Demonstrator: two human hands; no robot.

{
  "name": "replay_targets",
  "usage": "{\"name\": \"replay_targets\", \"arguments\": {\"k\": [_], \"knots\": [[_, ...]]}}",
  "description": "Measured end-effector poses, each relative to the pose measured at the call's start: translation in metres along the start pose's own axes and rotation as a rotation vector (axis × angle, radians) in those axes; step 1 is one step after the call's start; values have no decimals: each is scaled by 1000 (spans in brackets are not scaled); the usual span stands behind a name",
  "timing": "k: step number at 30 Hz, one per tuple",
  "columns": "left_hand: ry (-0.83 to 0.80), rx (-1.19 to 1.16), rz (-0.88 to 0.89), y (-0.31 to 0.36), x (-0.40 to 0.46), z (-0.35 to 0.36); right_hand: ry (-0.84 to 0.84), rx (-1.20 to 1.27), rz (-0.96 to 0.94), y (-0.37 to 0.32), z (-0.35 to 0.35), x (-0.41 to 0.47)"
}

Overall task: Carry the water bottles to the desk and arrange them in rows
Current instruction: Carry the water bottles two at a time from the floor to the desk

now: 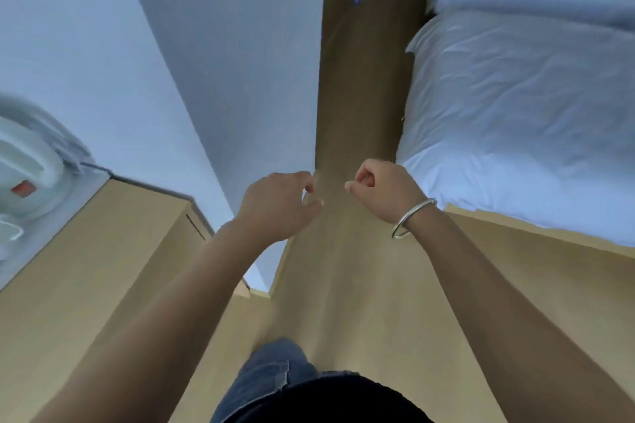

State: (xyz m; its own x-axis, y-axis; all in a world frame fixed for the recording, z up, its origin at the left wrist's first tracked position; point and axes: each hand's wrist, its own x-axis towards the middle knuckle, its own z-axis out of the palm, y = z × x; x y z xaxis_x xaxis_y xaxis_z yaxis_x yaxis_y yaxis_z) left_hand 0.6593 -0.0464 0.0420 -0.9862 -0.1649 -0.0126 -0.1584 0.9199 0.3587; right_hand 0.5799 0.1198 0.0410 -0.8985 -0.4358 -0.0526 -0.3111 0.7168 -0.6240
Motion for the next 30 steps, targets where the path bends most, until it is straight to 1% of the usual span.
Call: {"name": "replay_targets", "arguments": {"k": [4, 7, 13, 16, 20, 26, 30], "knots": [[-7, 31, 149, 26, 53, 9, 81, -23, 111, 35, -26, -1], [-45, 4, 212, 35, 93, 14, 105, -4, 174, 51, -38, 11], [-67, -16, 234, 36, 188, 6, 141, -29, 248, 62, -53, 66], [-132, -13, 255, 37, 228, 1, 121, -69, 263, 61, -62, 101], [-206, -3, 289, 33, 278, -6, 142, -107, 275, 59, -73, 155], [-202, -48, 264, 11, 333, -4, 108, -89, 287, 68, -61, 216], [-253, -20, 250, -1, 354, 9, 74, -51, 294, 77, -55, 245]]}}
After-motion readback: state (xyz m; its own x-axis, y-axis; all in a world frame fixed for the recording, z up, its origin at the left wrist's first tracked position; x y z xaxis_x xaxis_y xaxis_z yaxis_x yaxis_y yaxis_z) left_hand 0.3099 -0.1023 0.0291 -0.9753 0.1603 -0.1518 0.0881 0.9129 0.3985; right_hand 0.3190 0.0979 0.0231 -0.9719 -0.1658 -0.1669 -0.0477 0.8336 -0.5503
